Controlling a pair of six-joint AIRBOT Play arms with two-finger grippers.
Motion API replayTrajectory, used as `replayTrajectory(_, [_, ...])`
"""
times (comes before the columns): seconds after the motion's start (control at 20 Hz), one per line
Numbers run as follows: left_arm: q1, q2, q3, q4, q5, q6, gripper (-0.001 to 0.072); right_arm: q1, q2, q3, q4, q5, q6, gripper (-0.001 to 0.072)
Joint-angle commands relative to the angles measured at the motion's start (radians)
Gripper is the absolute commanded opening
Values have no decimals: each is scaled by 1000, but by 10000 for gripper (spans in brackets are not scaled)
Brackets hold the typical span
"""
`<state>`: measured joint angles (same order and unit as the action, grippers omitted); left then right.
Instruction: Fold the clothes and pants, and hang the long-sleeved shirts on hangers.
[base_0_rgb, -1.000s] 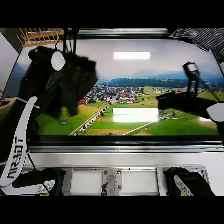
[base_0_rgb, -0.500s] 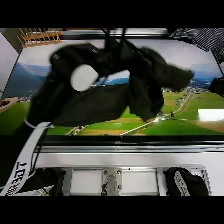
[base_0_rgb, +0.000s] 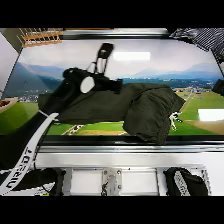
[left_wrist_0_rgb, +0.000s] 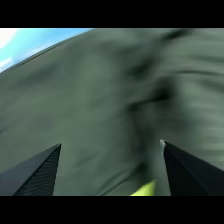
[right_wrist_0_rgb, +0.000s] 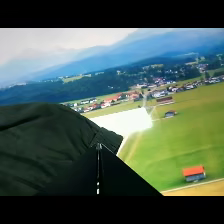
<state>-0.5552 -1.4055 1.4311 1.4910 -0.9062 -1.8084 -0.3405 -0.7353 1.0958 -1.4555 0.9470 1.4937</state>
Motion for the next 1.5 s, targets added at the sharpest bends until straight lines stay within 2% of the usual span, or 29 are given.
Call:
replayTrajectory(0.0, [219,107,-225,-1,-39,-60,712,-1,-50,-13,14,62,3,52])
replayTrajectory(0.05, [282,134,-294,0,-46,-60,713,0,-71,-18,32,73,3,53])
replayTrajectory(0.1, [352,158,-362,-2,-51,-68,712,2,-93,-23,53,84,3,100])
replayTrajectory(0.2, [491,195,-483,-2,-54,-94,712,1,-137,-32,100,96,3,541])
replayTrajectory(0.25, [561,207,-532,-5,-55,-102,712,1,-161,-32,119,103,3,600])
replayTrajectory(0.45, [794,222,-676,-129,-23,-102,712,1,-235,-32,185,107,3,590])
replayTrajectory(0.55, [859,222,-733,-215,38,-89,712,1,-264,-32,190,109,3,591])
replayTrajectory(0.7, [873,212,-773,-295,115,-64,712,-3,-294,-32,192,109,3,591])
replayTrajectory(0.95, [815,124,-771,-315,149,-65,711,-76,-351,-36,193,153,-1,592])
replayTrajectory(1.0, [806,115,-771,-315,167,-65,591,-100,-370,-37,193,161,-4,592])
replayTrajectory(1.05, [802,113,-771,-316,189,-65,403,-123,-390,-37,193,163,-4,592])
replayTrajectory(1.15, [801,114,-763,-313,215,-65,107,-170,-442,-37,193,157,-4,592])
replayTrajectory(1.2, [803,114,-750,-312,216,-64,23,-190,-472,-37,193,148,-4,592])
replayTrajectory(1.45, [802,114,-636,-305,192,-20,8,-267,-658,-37,213,38,-5,592])
